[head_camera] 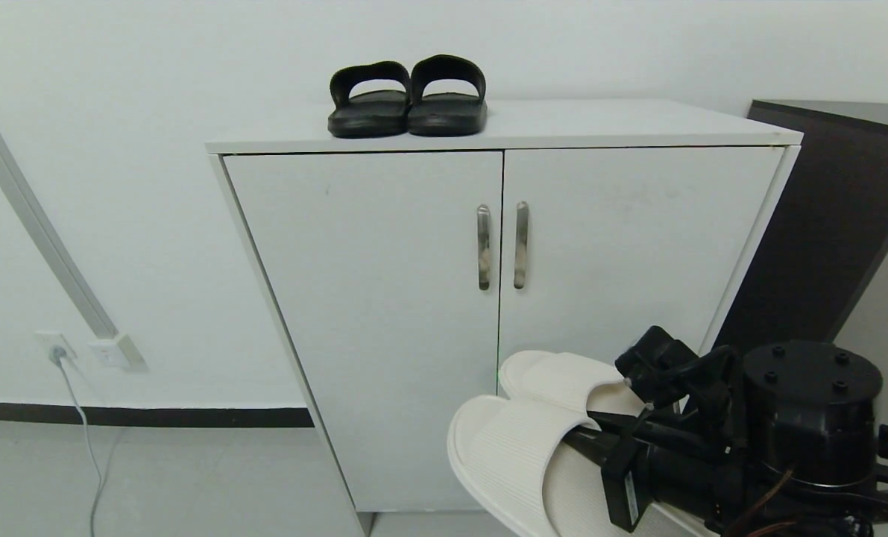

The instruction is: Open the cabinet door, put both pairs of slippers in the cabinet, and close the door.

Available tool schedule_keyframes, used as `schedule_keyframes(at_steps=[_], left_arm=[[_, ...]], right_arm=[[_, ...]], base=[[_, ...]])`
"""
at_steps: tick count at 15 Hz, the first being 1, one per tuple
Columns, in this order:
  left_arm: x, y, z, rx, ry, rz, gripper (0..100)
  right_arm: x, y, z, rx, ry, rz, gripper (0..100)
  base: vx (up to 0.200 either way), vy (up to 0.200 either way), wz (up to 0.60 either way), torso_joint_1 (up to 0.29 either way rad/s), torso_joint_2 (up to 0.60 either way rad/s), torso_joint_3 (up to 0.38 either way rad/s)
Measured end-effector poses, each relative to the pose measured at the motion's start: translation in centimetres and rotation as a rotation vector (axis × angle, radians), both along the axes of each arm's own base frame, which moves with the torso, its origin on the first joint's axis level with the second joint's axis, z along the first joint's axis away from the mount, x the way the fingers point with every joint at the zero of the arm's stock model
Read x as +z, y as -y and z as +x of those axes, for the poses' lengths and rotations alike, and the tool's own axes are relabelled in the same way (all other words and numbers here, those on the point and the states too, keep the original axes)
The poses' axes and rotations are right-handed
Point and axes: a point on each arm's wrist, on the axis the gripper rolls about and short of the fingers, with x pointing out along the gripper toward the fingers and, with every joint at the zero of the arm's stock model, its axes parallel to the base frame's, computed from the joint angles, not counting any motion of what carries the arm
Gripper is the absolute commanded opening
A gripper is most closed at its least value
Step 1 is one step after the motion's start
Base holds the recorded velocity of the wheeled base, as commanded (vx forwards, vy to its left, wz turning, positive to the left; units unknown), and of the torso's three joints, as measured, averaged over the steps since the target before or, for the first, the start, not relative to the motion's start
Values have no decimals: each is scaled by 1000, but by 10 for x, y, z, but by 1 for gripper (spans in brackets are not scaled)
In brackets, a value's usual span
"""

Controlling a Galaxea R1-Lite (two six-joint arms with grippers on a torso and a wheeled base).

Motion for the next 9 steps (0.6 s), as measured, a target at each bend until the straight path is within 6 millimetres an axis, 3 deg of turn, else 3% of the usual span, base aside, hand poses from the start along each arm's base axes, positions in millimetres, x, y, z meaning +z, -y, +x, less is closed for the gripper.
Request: schedule_keyframes(at_steps=[7,9], left_arm=[[3,0,2,15,-20,34,100],[22,0,-2,19,24,-15,100]], right_arm=[[-3,0,-2,6,-9,-10,0],[-4,0,-2,8,-11,-12,0]], base=[[0,0,0,-4,59,47],[0,0,0,0,0,0]])
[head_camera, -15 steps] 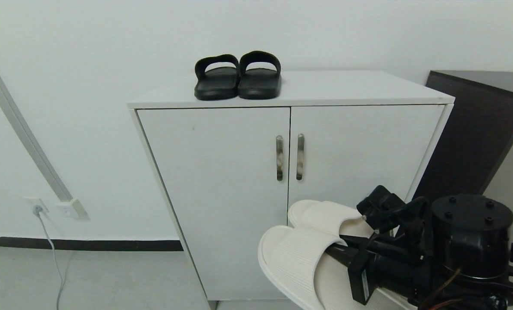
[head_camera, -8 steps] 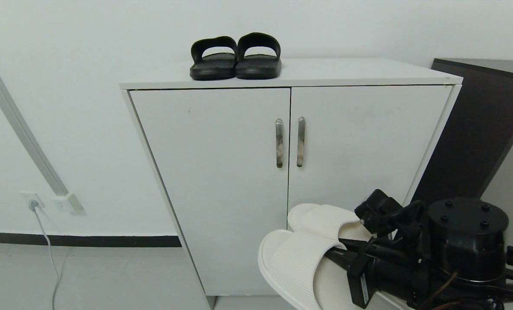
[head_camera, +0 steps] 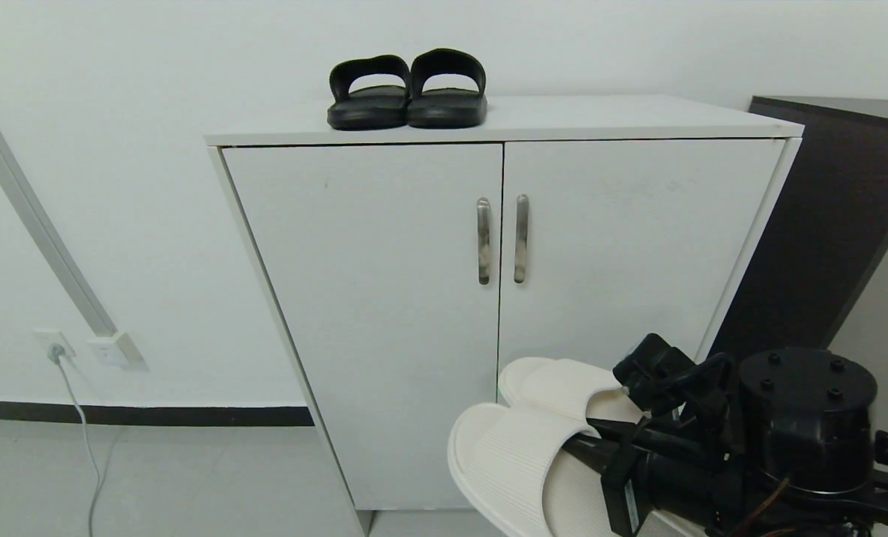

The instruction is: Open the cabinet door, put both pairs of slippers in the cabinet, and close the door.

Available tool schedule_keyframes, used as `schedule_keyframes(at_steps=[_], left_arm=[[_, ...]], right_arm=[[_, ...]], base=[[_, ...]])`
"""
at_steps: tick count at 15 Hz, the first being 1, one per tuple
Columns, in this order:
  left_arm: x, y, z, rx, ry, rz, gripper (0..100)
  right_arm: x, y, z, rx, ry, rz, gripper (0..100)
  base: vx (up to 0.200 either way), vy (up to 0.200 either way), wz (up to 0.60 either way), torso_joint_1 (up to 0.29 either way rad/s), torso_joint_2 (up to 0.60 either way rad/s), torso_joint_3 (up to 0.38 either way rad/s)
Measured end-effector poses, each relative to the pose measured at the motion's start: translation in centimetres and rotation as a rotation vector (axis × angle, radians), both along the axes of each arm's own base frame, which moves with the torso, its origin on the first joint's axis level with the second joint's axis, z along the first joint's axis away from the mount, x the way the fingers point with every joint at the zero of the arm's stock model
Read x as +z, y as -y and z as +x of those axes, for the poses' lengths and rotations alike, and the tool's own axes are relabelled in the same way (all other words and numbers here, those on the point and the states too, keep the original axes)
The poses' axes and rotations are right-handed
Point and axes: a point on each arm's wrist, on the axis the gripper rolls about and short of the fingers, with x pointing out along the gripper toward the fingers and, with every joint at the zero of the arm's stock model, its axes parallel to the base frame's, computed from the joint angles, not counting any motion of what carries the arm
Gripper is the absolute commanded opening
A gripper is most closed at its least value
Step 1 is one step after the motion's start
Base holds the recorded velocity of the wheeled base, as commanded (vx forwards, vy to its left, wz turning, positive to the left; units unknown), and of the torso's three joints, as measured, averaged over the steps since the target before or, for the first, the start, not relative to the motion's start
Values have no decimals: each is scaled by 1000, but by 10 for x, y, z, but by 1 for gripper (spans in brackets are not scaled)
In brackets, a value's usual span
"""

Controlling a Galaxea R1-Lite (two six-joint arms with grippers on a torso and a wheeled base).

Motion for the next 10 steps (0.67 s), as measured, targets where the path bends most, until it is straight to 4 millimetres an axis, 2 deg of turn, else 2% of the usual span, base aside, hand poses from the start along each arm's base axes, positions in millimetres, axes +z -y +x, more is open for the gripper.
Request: schedule_keyframes(at_steps=[3,6,10], left_arm=[[38,2,4,-115,3,-41,100],[58,7,25,-354,-76,-51,100],[79,12,58,-537,-112,-56,100]], right_arm=[[-3,-1,-1,5,-5,-11,0],[-5,-2,-3,16,2,-29,0],[-7,-2,-4,24,-3,-38,0]], base=[[0,0,0,0,0,0],[0,0,0,0,0,0],[0,0,0,0,0,0]])
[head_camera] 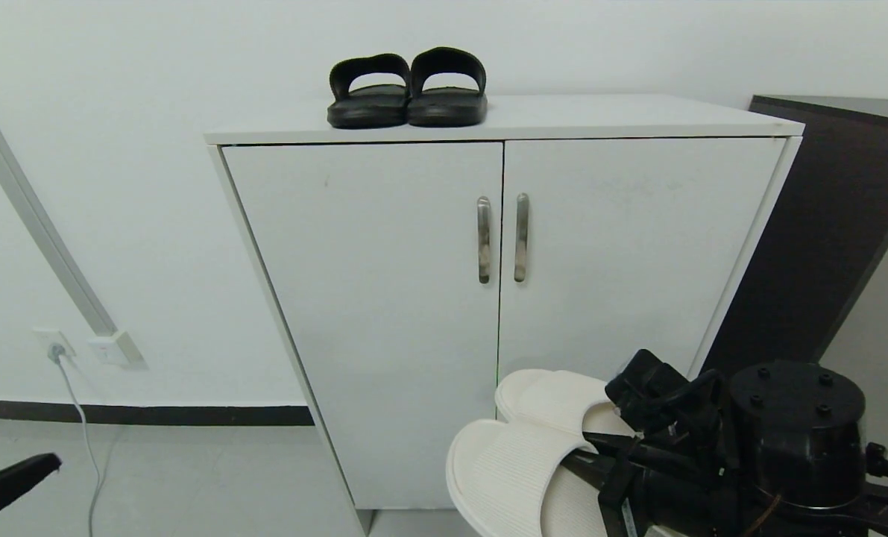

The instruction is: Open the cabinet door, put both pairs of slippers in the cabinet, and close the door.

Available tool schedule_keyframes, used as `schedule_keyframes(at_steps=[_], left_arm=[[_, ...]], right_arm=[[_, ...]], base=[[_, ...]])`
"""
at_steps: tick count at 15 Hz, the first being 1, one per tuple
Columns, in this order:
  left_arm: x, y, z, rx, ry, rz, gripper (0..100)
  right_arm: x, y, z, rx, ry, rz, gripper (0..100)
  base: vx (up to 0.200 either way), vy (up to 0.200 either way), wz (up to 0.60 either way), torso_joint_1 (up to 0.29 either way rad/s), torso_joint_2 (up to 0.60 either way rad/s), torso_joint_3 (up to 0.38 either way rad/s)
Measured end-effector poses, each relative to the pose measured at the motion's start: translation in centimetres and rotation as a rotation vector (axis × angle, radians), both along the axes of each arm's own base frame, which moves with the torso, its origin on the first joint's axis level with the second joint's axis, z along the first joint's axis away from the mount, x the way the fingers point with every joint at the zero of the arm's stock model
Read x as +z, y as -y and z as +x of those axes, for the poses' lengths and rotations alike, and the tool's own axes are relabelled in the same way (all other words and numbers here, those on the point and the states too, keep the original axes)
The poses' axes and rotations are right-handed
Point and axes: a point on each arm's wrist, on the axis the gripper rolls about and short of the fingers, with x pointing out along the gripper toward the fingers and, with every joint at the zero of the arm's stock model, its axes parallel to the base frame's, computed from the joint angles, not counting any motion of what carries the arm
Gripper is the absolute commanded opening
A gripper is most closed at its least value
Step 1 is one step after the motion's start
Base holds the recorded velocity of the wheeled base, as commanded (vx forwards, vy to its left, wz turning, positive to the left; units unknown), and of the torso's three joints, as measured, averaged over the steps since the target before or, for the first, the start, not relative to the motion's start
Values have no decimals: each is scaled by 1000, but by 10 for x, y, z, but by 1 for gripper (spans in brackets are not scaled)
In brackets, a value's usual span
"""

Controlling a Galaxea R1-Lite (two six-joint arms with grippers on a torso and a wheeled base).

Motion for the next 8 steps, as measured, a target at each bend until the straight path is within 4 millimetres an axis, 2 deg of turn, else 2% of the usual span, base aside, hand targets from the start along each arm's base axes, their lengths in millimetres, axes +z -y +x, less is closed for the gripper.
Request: schedule_keyframes(at_steps=[3,8], left_arm=[[17,5,31,-76,-25,1,100],[42,32,79,-246,-39,8,100]], right_arm=[[-2,-2,-1,7,-4,-5,0],[-4,-3,-1,10,-9,-12,0]], base=[[0,0,0,0,0,0],[0,0,0,0,0,0]])
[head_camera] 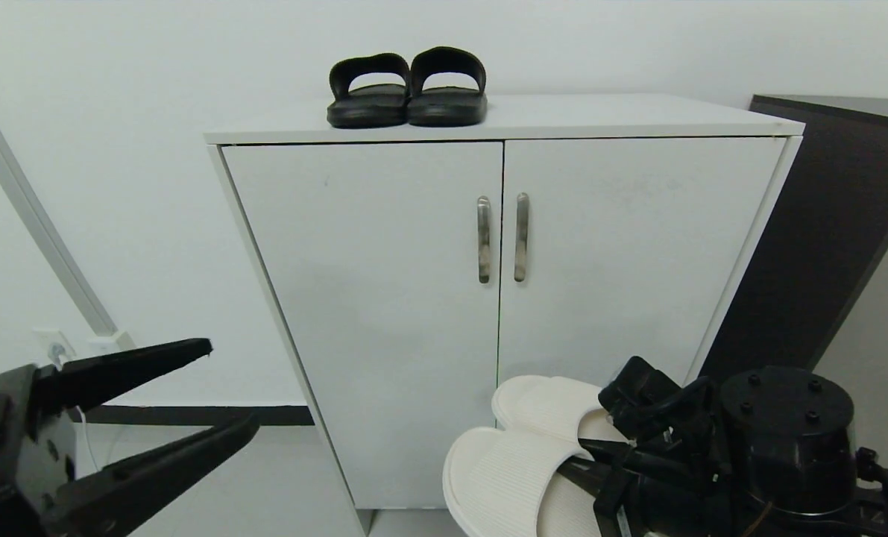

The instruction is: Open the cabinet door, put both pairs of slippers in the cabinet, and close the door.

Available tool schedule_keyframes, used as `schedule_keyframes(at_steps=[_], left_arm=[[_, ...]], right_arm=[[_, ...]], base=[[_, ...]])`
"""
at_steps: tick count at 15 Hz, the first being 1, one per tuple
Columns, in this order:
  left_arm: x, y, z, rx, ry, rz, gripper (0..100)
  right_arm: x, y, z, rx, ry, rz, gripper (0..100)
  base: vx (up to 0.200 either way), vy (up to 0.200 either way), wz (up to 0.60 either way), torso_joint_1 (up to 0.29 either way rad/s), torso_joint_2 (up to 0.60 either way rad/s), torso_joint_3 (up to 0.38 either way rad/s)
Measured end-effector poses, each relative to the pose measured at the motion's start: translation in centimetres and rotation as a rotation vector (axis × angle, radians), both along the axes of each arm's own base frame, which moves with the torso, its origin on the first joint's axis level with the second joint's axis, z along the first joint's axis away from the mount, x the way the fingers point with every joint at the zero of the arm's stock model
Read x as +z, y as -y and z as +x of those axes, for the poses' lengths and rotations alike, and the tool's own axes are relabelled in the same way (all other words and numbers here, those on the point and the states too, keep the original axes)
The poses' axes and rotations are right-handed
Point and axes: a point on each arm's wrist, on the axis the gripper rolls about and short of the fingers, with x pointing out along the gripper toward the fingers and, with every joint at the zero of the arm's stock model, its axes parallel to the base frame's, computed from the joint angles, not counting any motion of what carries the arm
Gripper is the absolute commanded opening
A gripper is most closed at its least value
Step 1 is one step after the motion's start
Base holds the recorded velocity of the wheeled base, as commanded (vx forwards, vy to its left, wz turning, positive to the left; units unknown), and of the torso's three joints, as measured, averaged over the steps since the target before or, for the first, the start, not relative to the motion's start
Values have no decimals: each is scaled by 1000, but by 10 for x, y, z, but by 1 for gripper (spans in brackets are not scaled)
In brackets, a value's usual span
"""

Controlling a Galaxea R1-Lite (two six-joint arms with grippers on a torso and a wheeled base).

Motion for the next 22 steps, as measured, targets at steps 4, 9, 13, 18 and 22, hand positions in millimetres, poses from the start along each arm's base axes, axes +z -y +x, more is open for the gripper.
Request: schedule_keyframes(at_steps=[4,9,13,18,22], left_arm=[[26,31,30,-22,12,-14,100],[50,72,46,-122,-23,-90,100],[47,106,65,-208,-15,-105,100],[46,150,101,-361,-92,-133,100],[48,177,131,-386,-107,-158,100]], right_arm=[[-4,-2,0,11,-13,-9,0],[-8,-2,0,37,-32,-13,0],[-11,-3,0,51,-46,-18,0],[-14,-4,1,50,-53,-31,0],[-15,-3,1,48,-53,-34,0]], base=[[0,0,0,0,0,0],[0,0,0,0,0,0],[0,0,0,0,0,0],[0,0,0,0,0,0],[0,0,0,0,0,0]])
